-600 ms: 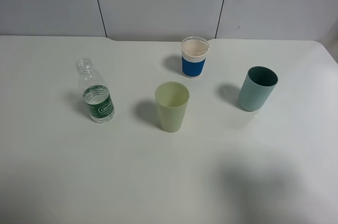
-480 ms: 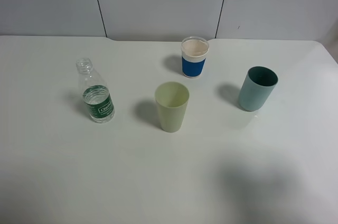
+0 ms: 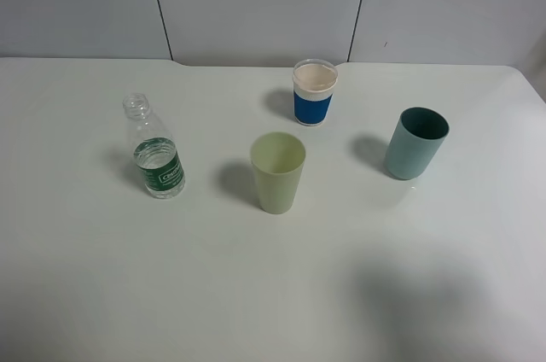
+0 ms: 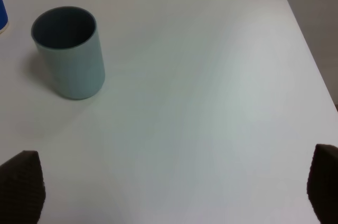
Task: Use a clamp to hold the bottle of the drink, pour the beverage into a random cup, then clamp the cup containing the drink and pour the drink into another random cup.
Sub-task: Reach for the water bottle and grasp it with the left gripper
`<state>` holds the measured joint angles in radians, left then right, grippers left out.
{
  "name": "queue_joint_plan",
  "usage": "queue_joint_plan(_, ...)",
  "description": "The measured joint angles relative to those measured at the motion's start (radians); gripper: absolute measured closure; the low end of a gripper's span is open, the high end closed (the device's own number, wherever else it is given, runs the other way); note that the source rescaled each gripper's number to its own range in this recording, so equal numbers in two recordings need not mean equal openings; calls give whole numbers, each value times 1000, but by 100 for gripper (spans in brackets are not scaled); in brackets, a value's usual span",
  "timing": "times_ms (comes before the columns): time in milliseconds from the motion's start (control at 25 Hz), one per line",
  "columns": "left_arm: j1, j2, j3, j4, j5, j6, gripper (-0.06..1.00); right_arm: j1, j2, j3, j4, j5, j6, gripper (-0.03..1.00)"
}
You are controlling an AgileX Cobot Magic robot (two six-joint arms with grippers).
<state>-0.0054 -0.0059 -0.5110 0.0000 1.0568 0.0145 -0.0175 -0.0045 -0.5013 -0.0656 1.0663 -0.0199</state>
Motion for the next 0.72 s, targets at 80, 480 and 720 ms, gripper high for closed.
queue_joint_plan(80,0,0,0,-19,0,14,-6,0,0,0,0,0,0,-3)
queue_joint_plan(480,0,173,0,-90,0,78,-6,0,0,0,0,0,0,-3)
queue_joint_plan(720,0,429,-18,-122,-21,210,-6,0,0,0,0,0,0,-3)
